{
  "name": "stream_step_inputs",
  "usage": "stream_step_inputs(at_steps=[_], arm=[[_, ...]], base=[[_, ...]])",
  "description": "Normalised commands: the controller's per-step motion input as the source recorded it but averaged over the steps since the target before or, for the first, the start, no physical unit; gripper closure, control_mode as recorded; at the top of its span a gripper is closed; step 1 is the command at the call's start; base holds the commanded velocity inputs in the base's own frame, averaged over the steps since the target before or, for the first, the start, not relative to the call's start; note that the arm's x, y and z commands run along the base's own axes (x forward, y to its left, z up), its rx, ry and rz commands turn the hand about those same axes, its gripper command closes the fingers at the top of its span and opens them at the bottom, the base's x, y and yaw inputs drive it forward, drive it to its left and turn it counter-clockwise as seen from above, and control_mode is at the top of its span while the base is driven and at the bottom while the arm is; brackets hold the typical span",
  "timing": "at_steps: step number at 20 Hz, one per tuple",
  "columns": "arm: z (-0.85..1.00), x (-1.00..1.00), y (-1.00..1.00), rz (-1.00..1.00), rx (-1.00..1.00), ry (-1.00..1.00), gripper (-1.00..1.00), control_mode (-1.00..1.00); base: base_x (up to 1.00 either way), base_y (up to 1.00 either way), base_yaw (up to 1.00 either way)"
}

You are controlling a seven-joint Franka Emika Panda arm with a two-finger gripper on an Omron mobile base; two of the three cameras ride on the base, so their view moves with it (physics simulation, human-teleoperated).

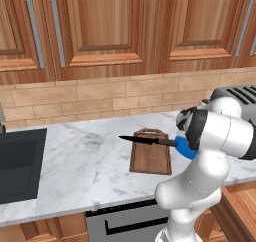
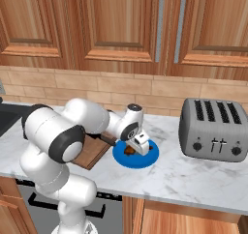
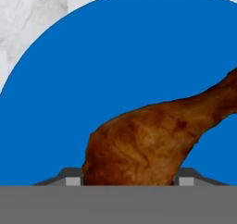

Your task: Pick up the knife from the drawer and place it on the cutting board. Then place the meat from the plate to the cutting board.

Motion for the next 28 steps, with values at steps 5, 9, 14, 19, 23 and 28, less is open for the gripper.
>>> stream_step_inputs(at_steps=[5, 9, 14, 19, 23, 28], arm=[[0.28, -0.39, 0.00, -0.06, 0.00, -0.04, 1.00, -1.00], [0.37, -0.50, 0.05, -0.08, 0.00, -0.04, 1.00, -1.00], [0.43, -0.53, 0.32, -0.08, 0.00, -0.01, 1.00, -1.00], [0.40, -0.47, 0.63, -0.08, 0.00, 0.00, 1.00, -1.00], [0.27, -0.34, 0.84, -0.05, -0.01, 0.00, 1.00, -1.00], [0.19, -0.25, 0.88, -0.03, -0.02, 0.00, 1.00, -1.00]], base=[[0.00, 0.00, 0.00], [0.00, 0.00, 0.00], [0.00, 0.00, 0.00], [0.00, 0.00, 0.00], [0.00, 0.00, 0.00], [0.00, 0.00, 0.00]])
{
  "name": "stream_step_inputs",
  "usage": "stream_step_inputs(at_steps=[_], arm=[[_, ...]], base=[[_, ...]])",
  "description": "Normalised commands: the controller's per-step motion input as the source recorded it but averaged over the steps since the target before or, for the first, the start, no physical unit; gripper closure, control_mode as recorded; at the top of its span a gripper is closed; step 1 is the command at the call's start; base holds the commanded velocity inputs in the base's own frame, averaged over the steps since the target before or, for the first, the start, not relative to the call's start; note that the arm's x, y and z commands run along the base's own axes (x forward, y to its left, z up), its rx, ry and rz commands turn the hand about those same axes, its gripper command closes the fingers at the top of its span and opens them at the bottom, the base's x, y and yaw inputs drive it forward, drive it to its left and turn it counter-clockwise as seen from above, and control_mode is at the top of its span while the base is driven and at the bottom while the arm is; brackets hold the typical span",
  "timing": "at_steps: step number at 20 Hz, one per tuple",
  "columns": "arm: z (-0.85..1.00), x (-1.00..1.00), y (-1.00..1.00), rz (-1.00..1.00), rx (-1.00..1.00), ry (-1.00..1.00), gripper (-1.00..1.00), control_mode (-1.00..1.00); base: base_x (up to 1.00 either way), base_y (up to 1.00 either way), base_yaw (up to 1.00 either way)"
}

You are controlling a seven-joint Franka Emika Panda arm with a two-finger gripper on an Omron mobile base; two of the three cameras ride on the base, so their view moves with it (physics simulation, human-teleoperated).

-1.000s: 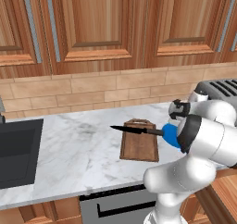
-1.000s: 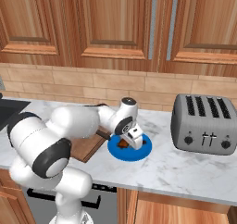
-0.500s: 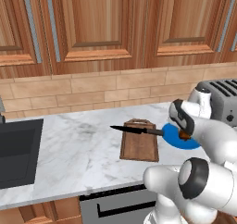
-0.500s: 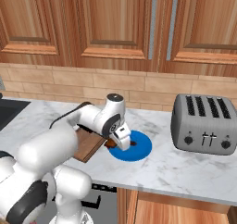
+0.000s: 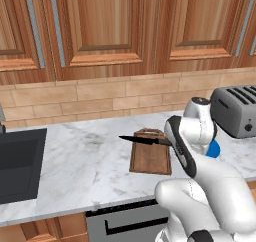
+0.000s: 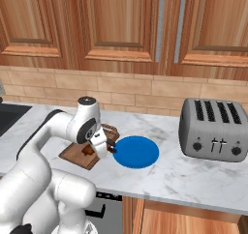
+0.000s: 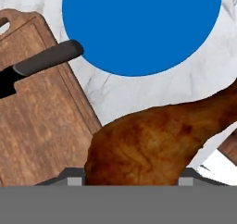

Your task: Pick up the knife from the drawer and place it on the cutting board. Then place the meat from the plate to the cutting board.

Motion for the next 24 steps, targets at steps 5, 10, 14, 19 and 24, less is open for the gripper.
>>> stream_step_inputs(at_steps=[5, 10, 14, 19, 24], arm=[[0.03, -0.07, 0.90, -0.01, -0.03, 0.00, 1.00, -1.00], [0.00, 0.08, 0.59, 0.00, -0.01, 0.00, 1.00, -1.00], [0.00, 0.31, 0.35, 0.00, 0.00, 0.00, 1.00, -1.00], [0.00, 0.42, 0.07, 0.00, 0.00, 0.00, 1.00, -1.00], [0.00, 0.41, 0.00, 0.00, 0.00, 0.01, 1.00, -1.00]], base=[[0.00, 0.00, 0.00], [0.00, 0.00, 0.00], [0.00, 0.00, 0.00], [0.00, 0.00, 0.00], [0.00, 0.00, 0.00]])
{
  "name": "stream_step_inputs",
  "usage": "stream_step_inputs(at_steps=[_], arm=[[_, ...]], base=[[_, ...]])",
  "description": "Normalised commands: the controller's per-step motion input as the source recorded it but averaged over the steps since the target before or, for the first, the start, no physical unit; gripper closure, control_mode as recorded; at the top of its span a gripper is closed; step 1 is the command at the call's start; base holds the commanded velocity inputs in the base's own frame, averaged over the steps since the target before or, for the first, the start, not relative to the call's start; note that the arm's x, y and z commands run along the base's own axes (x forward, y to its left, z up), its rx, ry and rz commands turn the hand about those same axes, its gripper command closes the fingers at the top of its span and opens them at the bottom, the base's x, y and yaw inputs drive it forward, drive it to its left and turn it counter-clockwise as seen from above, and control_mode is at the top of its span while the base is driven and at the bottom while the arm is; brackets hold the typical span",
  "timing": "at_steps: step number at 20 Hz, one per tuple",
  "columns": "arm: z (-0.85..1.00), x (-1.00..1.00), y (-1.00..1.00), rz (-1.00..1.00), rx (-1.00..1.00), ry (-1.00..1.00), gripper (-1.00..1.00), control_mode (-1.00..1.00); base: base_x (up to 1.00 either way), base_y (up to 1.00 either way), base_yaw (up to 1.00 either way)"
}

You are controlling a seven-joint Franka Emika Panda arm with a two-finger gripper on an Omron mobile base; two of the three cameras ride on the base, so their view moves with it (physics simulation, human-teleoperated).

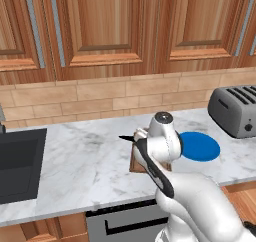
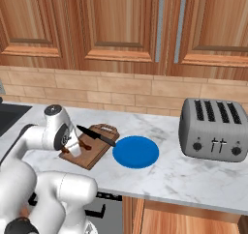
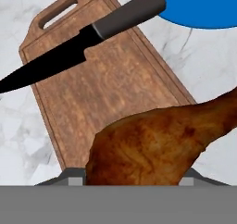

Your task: Pick up the knife from the drawer and place it on the cutting board. Then place the meat from the plate to the cutting board.

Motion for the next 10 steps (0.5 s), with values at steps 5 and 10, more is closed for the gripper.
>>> stream_step_inputs(at_steps=[5, 10], arm=[[0.00, 0.38, 0.00, 0.00, 0.00, 0.02, 1.00, -1.00], [-0.08, 0.24, 0.00, 0.00, 0.00, 0.03, 1.00, -1.00]], base=[[0.00, 0.00, 0.00], [0.00, 0.00, 0.00]])
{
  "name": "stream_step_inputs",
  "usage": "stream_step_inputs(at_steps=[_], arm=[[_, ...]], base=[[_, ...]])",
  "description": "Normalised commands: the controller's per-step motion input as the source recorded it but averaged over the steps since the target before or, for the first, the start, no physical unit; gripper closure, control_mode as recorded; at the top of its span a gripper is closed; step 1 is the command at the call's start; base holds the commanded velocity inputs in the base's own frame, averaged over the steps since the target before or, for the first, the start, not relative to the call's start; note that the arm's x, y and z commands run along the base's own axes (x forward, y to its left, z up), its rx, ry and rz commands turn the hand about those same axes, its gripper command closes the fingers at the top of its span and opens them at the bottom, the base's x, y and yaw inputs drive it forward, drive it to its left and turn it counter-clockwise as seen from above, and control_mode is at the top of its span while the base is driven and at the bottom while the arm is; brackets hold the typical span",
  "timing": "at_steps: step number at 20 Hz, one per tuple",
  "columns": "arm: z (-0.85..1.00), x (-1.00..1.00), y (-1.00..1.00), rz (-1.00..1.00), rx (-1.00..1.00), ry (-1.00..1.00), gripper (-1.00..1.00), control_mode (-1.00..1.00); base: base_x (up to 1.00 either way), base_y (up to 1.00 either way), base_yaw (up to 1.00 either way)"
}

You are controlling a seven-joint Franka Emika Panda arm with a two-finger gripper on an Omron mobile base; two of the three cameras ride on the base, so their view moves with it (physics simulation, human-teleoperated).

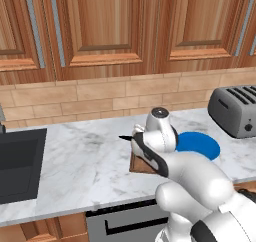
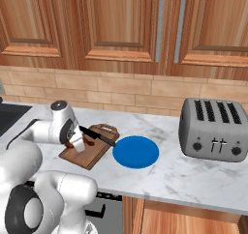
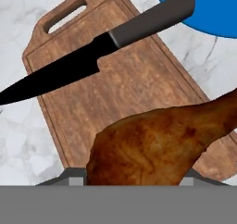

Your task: Pick up the knife from the drawer and place it on the cutting board. Then place the meat from the plate to the cutting board.

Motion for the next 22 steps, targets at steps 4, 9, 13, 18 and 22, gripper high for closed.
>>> stream_step_inputs(at_steps=[4, 9, 13, 18, 22], arm=[[-0.10, 0.19, 0.00, 0.00, 0.01, 0.03, 1.00, -1.00], [-0.14, 0.14, 0.00, 0.00, 0.00, 0.03, 1.00, -1.00], [-0.20, 0.04, -0.02, 0.00, 0.01, 0.02, 1.00, -1.00], [-0.25, 0.00, -0.05, 0.00, 0.02, 0.00, 1.00, -1.00], [-0.28, 0.00, -0.04, 0.00, 0.02, 0.00, 1.00, -1.00]], base=[[0.00, 0.00, 0.00], [0.00, 0.00, 0.00], [0.00, 0.00, 0.00], [0.00, 0.00, 0.00], [0.00, 0.00, 0.00]])
